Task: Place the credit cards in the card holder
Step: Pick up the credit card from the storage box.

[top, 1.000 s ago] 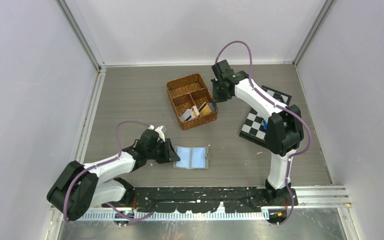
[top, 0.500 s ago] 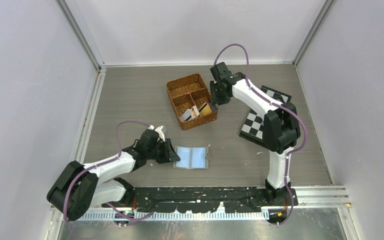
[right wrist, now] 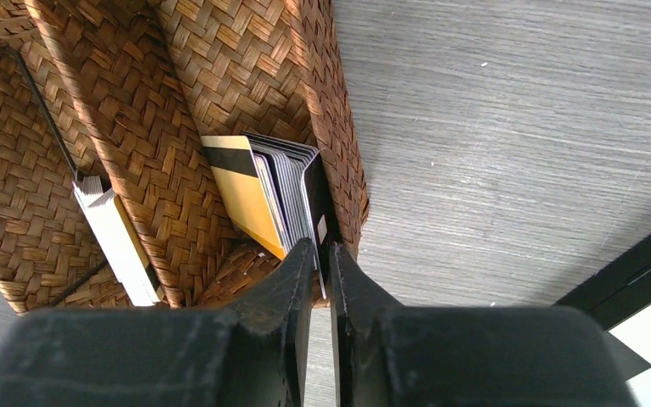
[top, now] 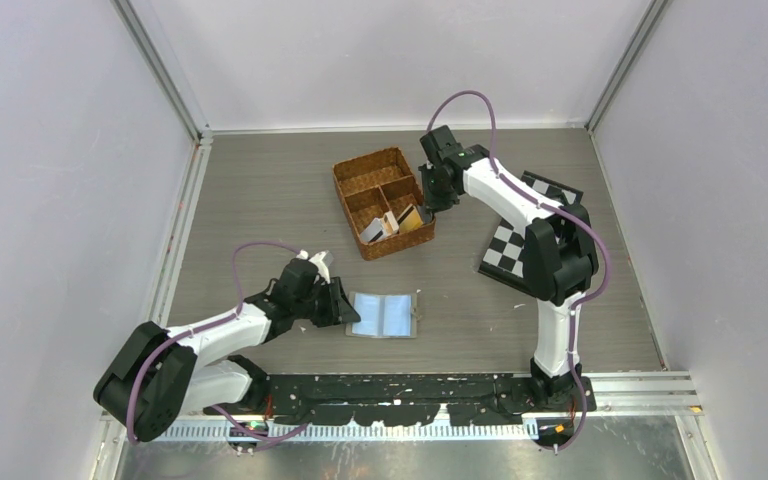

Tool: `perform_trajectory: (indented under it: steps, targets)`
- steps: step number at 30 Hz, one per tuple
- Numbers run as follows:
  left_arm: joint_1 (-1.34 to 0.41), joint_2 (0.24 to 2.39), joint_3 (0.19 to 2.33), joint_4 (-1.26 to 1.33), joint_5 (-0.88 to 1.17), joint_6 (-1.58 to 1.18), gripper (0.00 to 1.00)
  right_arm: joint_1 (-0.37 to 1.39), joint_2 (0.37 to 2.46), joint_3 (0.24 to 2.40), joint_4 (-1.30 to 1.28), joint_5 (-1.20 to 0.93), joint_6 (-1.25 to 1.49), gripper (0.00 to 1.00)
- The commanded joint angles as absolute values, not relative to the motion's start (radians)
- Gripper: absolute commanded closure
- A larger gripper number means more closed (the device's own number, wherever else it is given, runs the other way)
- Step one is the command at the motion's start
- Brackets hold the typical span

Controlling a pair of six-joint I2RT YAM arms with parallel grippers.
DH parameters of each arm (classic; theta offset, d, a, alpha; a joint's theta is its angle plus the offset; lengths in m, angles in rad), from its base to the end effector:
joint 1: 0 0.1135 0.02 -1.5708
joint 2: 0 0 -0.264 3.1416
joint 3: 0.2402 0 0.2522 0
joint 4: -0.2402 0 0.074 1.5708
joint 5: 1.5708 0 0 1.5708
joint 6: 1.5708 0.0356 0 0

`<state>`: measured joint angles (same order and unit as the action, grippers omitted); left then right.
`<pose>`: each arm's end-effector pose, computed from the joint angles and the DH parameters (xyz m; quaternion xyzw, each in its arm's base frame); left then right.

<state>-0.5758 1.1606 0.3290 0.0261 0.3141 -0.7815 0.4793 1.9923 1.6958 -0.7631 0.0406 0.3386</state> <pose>0.1608 -0.1175 0.1372 -0.0360 0.9174 -0.3444 0.1960 0.3852 0.1986 0.2446 -0.0629 0.9653 0.0825 0.2397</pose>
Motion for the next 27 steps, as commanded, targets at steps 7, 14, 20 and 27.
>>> perform_trajectory:
  steps: [7,14,20,27]
  targets:
    - [-0.575,1.147,0.342,0.006,0.305,-0.773,0.66,0.477,1.948,1.735,-0.739,-0.019,0.346,0.9]
    - [-0.575,1.144,0.342,0.004,0.307,-0.773,0.66,0.476,1.929,1.738,-0.744,-0.023,0.348,0.88]
    - [-0.574,1.136,0.34,0.003,0.304,-0.773,0.66,0.477,1.916,1.738,-0.747,-0.03,0.351,0.87]
    - [-0.575,1.138,0.341,0.003,0.303,-0.773,0.66,0.477,1.907,1.739,-0.748,-0.047,0.354,0.87]
